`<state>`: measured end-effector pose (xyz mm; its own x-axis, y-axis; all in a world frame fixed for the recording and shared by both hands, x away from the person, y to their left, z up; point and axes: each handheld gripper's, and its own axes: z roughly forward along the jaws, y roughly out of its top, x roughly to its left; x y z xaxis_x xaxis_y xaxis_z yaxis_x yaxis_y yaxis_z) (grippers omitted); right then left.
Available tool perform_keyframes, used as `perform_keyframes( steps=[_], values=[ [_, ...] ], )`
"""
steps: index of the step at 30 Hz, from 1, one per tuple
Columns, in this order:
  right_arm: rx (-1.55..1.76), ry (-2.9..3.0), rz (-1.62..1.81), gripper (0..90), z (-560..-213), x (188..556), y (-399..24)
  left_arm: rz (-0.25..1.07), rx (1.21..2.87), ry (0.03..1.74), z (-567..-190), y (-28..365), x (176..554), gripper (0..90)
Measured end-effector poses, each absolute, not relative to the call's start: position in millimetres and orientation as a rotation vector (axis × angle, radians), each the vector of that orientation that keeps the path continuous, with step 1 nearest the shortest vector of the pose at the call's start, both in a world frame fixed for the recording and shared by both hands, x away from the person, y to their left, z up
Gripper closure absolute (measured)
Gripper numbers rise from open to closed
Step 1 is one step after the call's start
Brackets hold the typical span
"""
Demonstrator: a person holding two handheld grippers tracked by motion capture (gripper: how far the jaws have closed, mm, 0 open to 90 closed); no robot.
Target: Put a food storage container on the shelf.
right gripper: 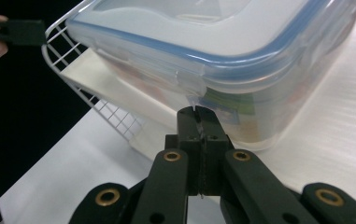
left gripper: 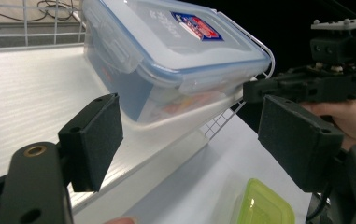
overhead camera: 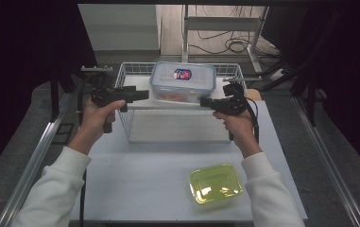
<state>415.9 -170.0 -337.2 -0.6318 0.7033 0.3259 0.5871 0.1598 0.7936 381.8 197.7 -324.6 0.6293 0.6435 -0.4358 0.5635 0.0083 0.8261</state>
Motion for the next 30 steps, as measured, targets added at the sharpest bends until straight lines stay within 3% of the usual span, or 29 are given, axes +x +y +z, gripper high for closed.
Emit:
perform_keyframes(
  steps=[16, 30],
  values=[
    [1.334, 2.238, 1.513, 89.8, -339, 426, -175, 0.08, 1.667, 1.006, -330, 195, 380, 21.7],
    [1.251, 2.314, 1.542, 89.7, -339, 389, -194, 0.1, 1.742, 1.003, -347, 200, 340, 21.8]
  ],
)
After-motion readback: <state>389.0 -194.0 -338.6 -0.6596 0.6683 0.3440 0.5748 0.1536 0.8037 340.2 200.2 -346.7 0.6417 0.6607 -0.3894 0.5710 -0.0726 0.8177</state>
